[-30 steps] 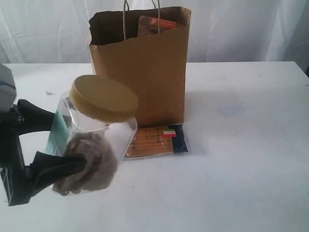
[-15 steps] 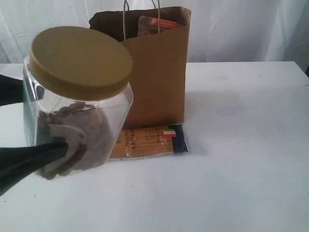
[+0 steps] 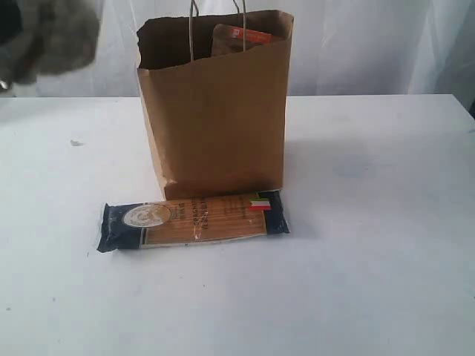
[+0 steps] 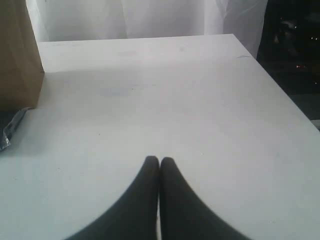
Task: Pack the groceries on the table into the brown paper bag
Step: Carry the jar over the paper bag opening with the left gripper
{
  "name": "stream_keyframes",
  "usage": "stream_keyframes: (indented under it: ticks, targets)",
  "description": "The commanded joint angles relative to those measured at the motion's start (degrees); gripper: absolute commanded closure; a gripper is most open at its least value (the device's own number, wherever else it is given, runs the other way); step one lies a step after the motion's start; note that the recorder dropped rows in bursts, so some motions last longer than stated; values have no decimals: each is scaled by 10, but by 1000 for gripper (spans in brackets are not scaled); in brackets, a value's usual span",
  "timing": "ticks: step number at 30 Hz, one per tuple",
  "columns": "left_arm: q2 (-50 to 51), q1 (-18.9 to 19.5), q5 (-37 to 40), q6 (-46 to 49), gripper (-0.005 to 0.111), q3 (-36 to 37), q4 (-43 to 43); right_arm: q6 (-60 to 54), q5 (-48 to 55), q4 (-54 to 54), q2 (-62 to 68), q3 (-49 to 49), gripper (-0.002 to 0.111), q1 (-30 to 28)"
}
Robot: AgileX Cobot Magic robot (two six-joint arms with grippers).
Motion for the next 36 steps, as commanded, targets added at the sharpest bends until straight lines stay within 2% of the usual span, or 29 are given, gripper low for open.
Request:
stream_keyframes:
  ticks: [1, 6, 10, 13, 16, 24, 27, 36]
  targets:
    - [62, 1, -36, 28, 107, -90, -28, 3, -4, 0, -2, 0, 108, 1]
    - [246, 1, -20, 28, 107, -237, -30, 8, -4, 0, -2, 0, 108, 1]
    - [369, 1, 60, 32, 107, -351, -34, 8, -4, 0, -2, 0, 108, 1]
    - [448, 1, 91, 32, 107, -423, -34, 8, -4, 0, -2, 0, 108, 1]
    - [515, 1, 210, 32, 107, -482, -34, 8, -4, 0, -2, 0, 108, 1]
    - [565, 1, 218, 32, 107, -497, -29, 8, -4, 0, -2, 0, 108, 1]
    - [568, 1, 215, 59, 107, -497, -25, 8, -5, 0, -2, 0, 108, 1]
    - [568, 1, 144, 106, 107, -497, -29, 8, -5, 0, -2, 0, 108, 1]
